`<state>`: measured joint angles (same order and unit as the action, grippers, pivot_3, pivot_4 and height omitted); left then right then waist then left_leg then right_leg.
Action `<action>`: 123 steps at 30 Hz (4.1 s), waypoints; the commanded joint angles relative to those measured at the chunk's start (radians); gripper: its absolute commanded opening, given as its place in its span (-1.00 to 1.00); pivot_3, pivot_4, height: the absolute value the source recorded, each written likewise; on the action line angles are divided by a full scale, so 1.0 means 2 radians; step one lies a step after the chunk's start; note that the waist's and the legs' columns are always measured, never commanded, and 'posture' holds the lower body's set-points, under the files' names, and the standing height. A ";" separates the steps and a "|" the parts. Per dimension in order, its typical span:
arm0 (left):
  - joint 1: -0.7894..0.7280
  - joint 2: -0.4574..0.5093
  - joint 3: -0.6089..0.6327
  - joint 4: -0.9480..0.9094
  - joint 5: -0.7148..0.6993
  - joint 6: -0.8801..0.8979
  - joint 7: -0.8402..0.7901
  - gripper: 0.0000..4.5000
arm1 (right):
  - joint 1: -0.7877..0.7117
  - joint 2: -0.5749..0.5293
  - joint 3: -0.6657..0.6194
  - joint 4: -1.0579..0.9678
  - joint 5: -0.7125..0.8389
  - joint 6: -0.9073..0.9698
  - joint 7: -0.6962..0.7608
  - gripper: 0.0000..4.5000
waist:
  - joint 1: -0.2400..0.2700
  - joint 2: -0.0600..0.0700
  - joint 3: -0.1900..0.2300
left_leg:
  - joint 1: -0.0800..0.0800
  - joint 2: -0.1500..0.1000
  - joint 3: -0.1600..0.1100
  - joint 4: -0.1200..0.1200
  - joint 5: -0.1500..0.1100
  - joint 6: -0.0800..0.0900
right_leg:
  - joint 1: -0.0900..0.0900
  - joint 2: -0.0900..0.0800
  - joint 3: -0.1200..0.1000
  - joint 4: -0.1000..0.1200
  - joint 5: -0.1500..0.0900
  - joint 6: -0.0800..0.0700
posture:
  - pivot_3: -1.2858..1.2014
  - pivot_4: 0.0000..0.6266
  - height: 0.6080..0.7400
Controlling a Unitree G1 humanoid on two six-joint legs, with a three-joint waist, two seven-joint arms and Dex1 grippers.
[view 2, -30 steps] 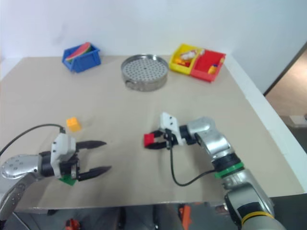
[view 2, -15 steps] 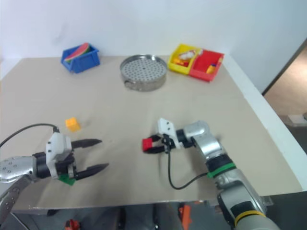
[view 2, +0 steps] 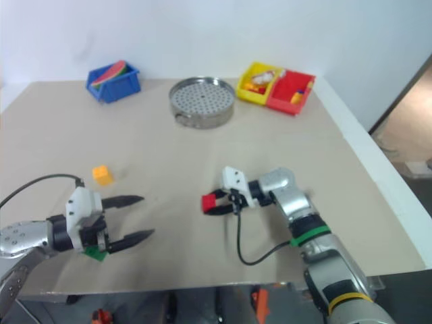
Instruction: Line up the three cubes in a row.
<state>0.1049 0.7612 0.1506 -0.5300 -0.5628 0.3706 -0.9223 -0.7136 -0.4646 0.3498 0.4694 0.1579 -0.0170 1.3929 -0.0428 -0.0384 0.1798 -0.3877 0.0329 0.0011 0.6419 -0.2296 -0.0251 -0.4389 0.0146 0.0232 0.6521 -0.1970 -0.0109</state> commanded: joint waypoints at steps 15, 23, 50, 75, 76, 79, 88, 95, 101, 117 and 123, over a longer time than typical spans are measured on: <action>-0.004 -0.025 0.023 -0.023 0.002 -0.010 0.039 1.00 | -0.015 -0.017 -0.043 -0.078 0.035 0.061 0.021 0.98 | 0.000 0.000 0.000 | 0.000 0.000 0.000 0.000 0.000 0.000 | 0.000 0.000 0.000 0.000 0.001 0.000 | 0.03 -0.52 1.00; 0.092 -0.090 0.114 -0.099 0.011 -0.019 0.137 1.00 | -0.008 -0.029 -0.066 -0.175 0.092 0.154 0.023 0.98 | 0.000 0.000 0.000 | 0.000 0.001 0.000 0.000 0.000 0.000 | 0.000 0.001 0.001 0.000 0.000 -0.001 | 0.03 -0.52 1.00; 0.306 -0.239 0.131 -0.106 0.042 -0.109 0.188 1.00 | -0.008 -0.021 -0.039 -0.130 0.048 0.067 0.043 0.98 | -0.001 0.000 0.000 | 0.001 0.001 0.000 0.001 0.001 0.001 | 0.000 0.001 0.000 0.000 -0.001 -0.004 | 0.03 -0.52 1.00; 0.290 -0.207 0.082 -0.044 0.082 -0.092 0.181 1.00 | 0.014 -0.041 -0.044 -0.160 0.048 0.080 0.029 0.98 | -0.001 0.000 0.000 | 0.000 0.001 0.000 0.000 0.000 0.001 | -0.001 0.001 0.000 0.000 -0.001 -0.004 | 0.03 -0.52 1.00; 0.289 -0.206 0.081 -0.042 0.080 -0.089 0.179 1.00 | 0.014 -0.041 -0.044 -0.160 0.048 0.080 0.029 0.98 | -0.001 0.000 0.000 | 0.000 0.001 0.000 0.000 0.000 0.001 | -0.001 0.001 0.000 0.000 -0.001 -0.004 | 0.03 -0.52 1.00; 0.284 -0.207 0.086 -0.039 0.076 -0.089 0.182 0.65 | 0.014 -0.042 -0.044 -0.159 0.048 0.079 0.028 1.00 | -0.001 0.000 0.000 | 0.000 0.001 0.000 0.000 0.000 0.001 | -0.001 0.001 0.000 0.000 -0.001 -0.004 | 0.03 -0.52 1.00; 0.279 -0.204 0.079 -0.032 0.071 -0.084 0.173 0.23 | 0.012 -0.041 -0.041 -0.154 0.043 0.073 0.030 1.00 | -0.001 0.000 0.000 | 0.000 0.001 0.001 0.000 0.000 0.001 | -0.001 0.001 0.000 0.000 -0.001 -0.004 | 0.03 -0.52 1.00; 0.279 -0.200 0.080 -0.024 0.077 -0.091 0.167 -0.39 | 0.010 -0.041 -0.042 -0.153 0.042 0.072 0.031 1.00 | -0.001 0.000 0.000 | 0.000 0.001 0.001 0.000 0.000 0.001 | -0.001 0.001 0.000 0.000 -0.001 -0.004 | 0.03 -0.52 1.00; 0.272 -0.184 0.076 -0.018 0.080 -0.097 0.150 -0.39 | 0.009 -0.033 -0.052 -0.158 0.059 0.085 0.026 1.00 | -0.001 0.000 0.000 | 0.000 0.001 0.000 0.000 0.000 0.001 | -0.001 0.001 0.000 0.000 -0.001 -0.004 | 0.03 -0.52 1.00; -0.080 0.001 -0.039 0.106 0.041 -0.037 -0.067 -0.39 | 0.034 -0.046 -0.116 -0.260 0.142 0.220 -0.054 1.00 | 0.002 0.000 0.000 | -0.001 0.001 0.000 0.000 0.001 0.001 | -0.001 0.001 -0.001 0.000 0.000 -0.002 | 0.03 -0.52 1.00; -0.198 -0.023 -0.117 0.201 0.060 -0.036 -0.132 -0.39 | 0.057 -0.060 -0.123 -0.284 0.135 0.216 -0.084 1.00 | 0.000 0.000 0.000 | -0.001 0.001 0.000 -0.001 0.000 0.001 | -0.001 0.001 -0.001 0.000 0.000 -0.001 | 0.03 -0.52 1.00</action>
<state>-0.2546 0.7207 -0.0646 -0.1564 -0.4520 0.3070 -1.1548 -0.6004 -0.5666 0.1372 -0.0552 0.4255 0.4285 1.2363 -0.0423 -0.0378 0.1807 -0.3902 0.0344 0.0010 0.6408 -0.2289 -0.0237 -0.4411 0.0169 0.0226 0.6514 -0.1962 -0.0129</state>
